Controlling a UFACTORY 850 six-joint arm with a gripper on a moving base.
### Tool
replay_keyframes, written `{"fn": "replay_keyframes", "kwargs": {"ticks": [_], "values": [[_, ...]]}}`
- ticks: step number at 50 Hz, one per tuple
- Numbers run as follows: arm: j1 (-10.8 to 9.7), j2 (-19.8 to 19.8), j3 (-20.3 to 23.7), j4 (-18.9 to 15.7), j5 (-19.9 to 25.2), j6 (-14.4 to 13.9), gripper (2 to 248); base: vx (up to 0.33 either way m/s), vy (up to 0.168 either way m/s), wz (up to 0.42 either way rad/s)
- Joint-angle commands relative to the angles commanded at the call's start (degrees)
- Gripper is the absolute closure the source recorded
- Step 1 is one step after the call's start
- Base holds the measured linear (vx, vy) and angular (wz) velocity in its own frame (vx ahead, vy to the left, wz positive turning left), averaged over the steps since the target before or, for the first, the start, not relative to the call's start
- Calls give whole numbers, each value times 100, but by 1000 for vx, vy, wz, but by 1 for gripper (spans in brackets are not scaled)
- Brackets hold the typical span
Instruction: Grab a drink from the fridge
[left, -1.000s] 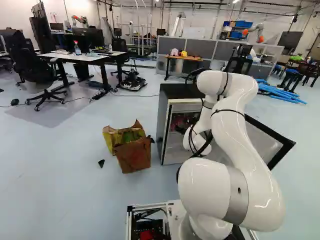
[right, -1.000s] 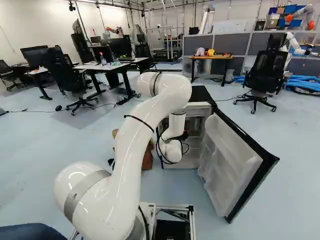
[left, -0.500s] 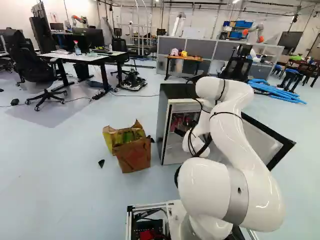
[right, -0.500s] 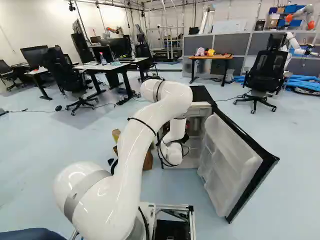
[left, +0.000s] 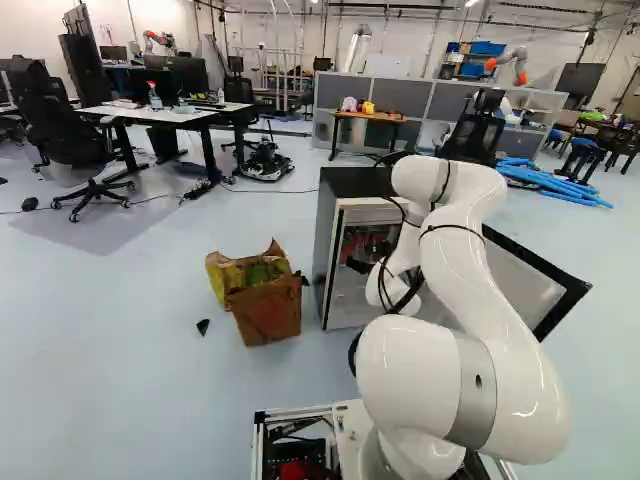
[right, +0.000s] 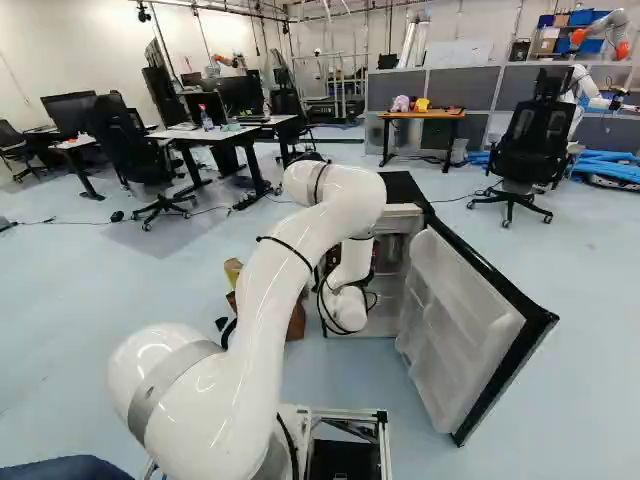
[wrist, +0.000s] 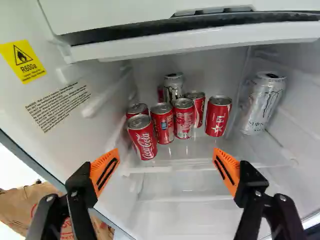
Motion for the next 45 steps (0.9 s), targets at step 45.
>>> {"fn": "replay_keyframes", "kwargs": {"ticks": [45], "values": [[-219,-214,-465,-1016,71,0,3,0,0,0]]}}
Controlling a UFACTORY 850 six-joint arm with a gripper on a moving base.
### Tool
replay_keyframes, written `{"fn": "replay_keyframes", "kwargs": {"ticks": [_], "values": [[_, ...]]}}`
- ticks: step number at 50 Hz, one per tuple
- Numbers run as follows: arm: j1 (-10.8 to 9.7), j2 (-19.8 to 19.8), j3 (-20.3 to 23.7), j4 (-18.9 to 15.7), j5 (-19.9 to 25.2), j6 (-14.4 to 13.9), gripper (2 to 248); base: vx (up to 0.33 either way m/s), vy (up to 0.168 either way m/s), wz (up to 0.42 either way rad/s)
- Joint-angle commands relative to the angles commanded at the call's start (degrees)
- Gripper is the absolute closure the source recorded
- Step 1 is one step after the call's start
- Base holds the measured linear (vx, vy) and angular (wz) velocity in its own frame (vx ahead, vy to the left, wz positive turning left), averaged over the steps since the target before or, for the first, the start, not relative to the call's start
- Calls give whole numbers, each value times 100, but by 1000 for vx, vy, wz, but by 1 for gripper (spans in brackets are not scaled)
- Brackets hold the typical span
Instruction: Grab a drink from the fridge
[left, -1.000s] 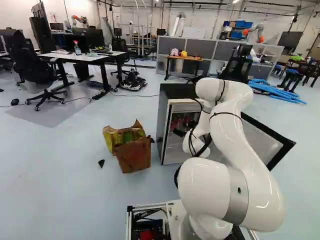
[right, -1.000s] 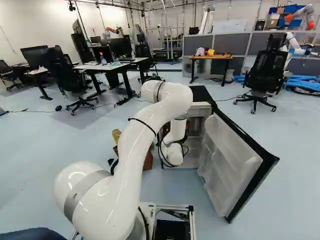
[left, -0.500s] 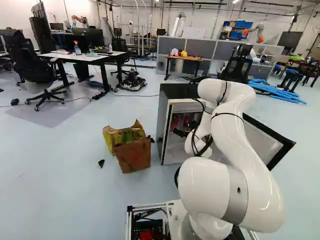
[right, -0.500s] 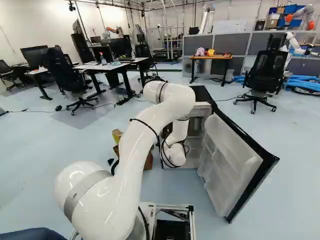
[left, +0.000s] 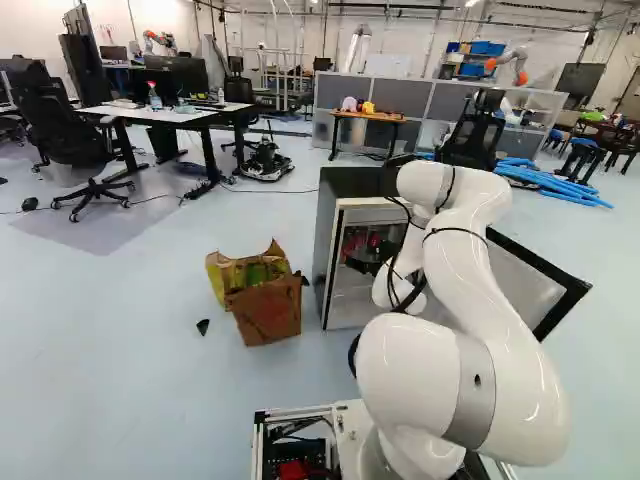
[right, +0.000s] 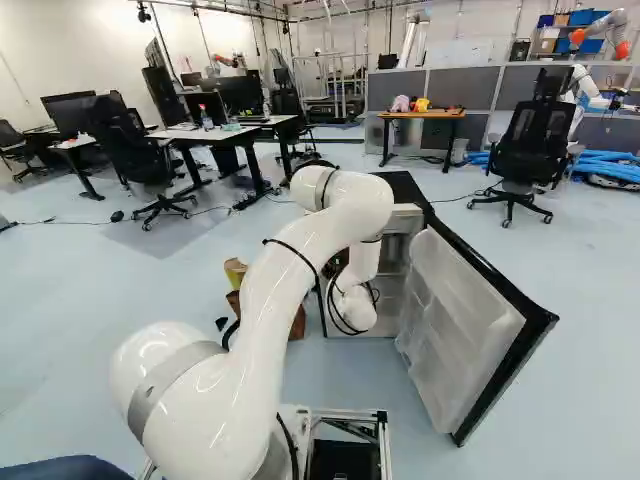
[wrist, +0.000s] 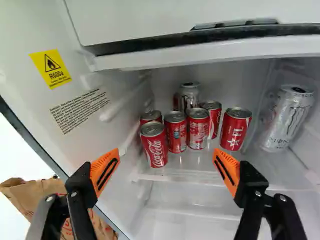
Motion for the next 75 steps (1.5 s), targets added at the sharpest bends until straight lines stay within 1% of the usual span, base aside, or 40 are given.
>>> {"fn": "replay_keyframes", "kwargs": {"ticks": [14,22,36,46,63,71,72,75], "values": [[-31,-104,-228,-300,0,0,3,0,0,0],[-47,-166,-365,-382,0,0,3,0,0,0],[-55,-277,-604,-434,-22,0,3,0,0,0],[-31,-344,-749,-434,-153,0,3,0,0,0],[-28,-352,-767,-434,-477,0,3,0,0,0],[-28,-352,-767,-434,-481,0,3,0,0,0],[-28,-352,-767,-434,-481,0,10,0,0,0],[-28,-352,-767,-434,-481,0,10,0,0,0]]}}
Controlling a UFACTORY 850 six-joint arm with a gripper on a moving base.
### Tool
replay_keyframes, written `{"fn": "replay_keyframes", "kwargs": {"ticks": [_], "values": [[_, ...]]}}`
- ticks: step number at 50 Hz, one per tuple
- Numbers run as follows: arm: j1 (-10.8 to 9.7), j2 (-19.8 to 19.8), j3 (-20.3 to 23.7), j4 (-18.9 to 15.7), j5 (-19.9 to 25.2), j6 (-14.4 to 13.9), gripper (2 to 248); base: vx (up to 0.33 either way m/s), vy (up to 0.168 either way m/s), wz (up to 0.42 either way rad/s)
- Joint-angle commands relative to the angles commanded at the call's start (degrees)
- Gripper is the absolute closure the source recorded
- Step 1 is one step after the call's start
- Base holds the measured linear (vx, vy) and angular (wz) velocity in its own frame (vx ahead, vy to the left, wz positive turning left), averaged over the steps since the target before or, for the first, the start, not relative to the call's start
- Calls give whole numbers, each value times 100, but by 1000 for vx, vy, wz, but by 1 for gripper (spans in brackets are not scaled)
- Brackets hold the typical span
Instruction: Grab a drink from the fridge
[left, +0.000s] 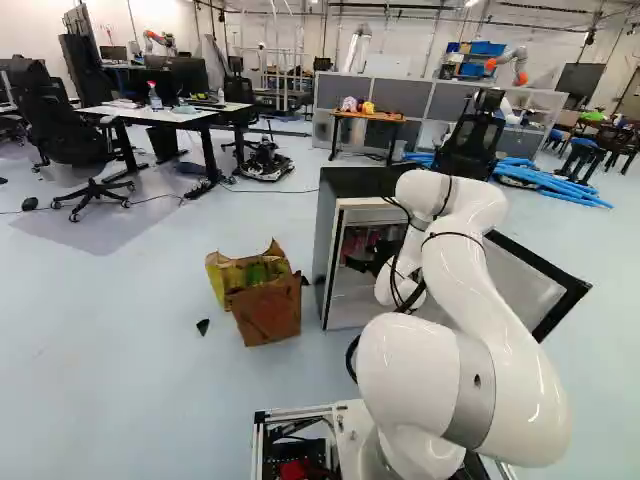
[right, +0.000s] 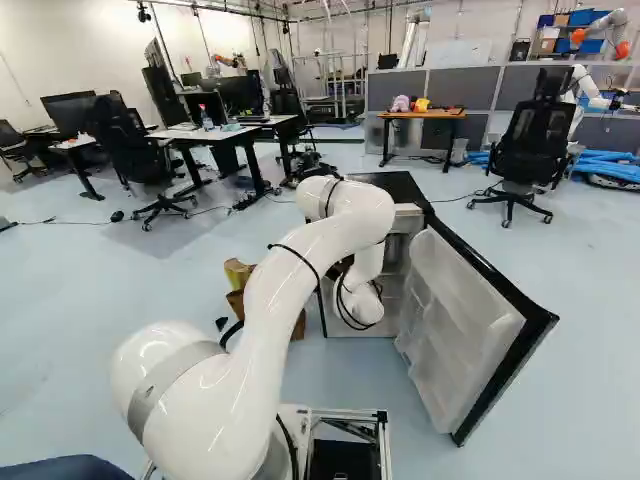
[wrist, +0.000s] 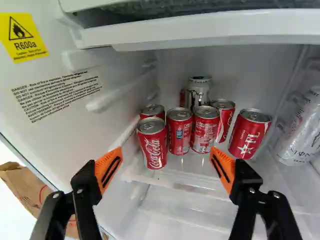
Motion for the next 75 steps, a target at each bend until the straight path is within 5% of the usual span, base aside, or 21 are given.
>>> {"fn": "replay_keyframes", "kwargs": {"ticks": [49,75], "values": [[0,0,0,0,0,0,133,0,0,0],[0,0,0,-24,0,0,123,0,0,0]]}}
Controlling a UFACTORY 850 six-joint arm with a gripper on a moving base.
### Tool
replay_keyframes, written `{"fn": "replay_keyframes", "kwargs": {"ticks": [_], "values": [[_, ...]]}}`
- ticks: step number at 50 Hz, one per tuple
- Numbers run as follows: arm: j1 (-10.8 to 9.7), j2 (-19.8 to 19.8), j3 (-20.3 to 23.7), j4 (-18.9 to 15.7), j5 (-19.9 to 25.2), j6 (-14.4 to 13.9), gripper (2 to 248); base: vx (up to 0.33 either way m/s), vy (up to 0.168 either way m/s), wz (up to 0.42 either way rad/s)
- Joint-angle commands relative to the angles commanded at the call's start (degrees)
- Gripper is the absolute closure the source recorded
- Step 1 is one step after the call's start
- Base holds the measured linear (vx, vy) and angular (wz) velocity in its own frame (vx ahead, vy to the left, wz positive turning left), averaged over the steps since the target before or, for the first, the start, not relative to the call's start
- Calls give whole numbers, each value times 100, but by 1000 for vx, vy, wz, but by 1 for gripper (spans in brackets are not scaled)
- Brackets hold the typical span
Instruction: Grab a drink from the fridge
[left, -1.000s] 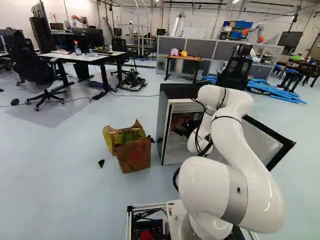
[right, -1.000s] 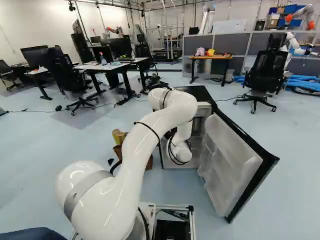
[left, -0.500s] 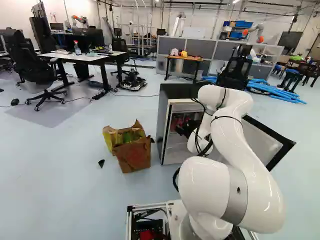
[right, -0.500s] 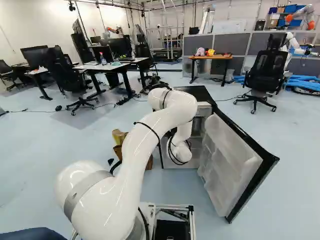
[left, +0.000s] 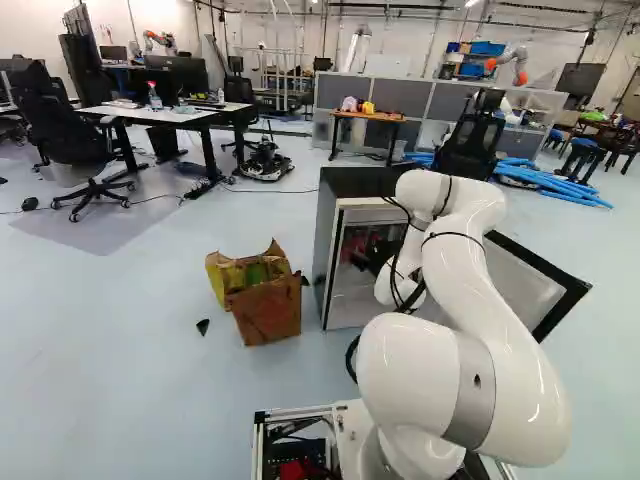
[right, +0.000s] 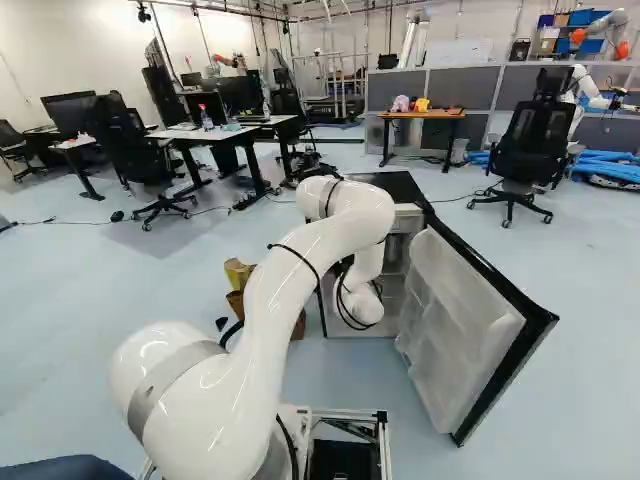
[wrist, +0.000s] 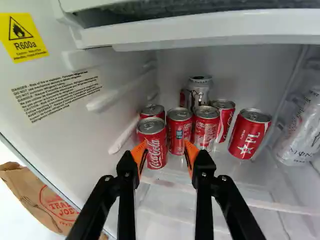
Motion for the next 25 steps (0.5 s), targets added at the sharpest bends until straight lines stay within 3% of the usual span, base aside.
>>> {"fn": "replay_keyframes", "kwargs": {"ticks": [10,25], "values": [[0,0,0,-147,0,0,123,0,0,0],[0,0,0,-429,0,0,92,0,0,0]]}}
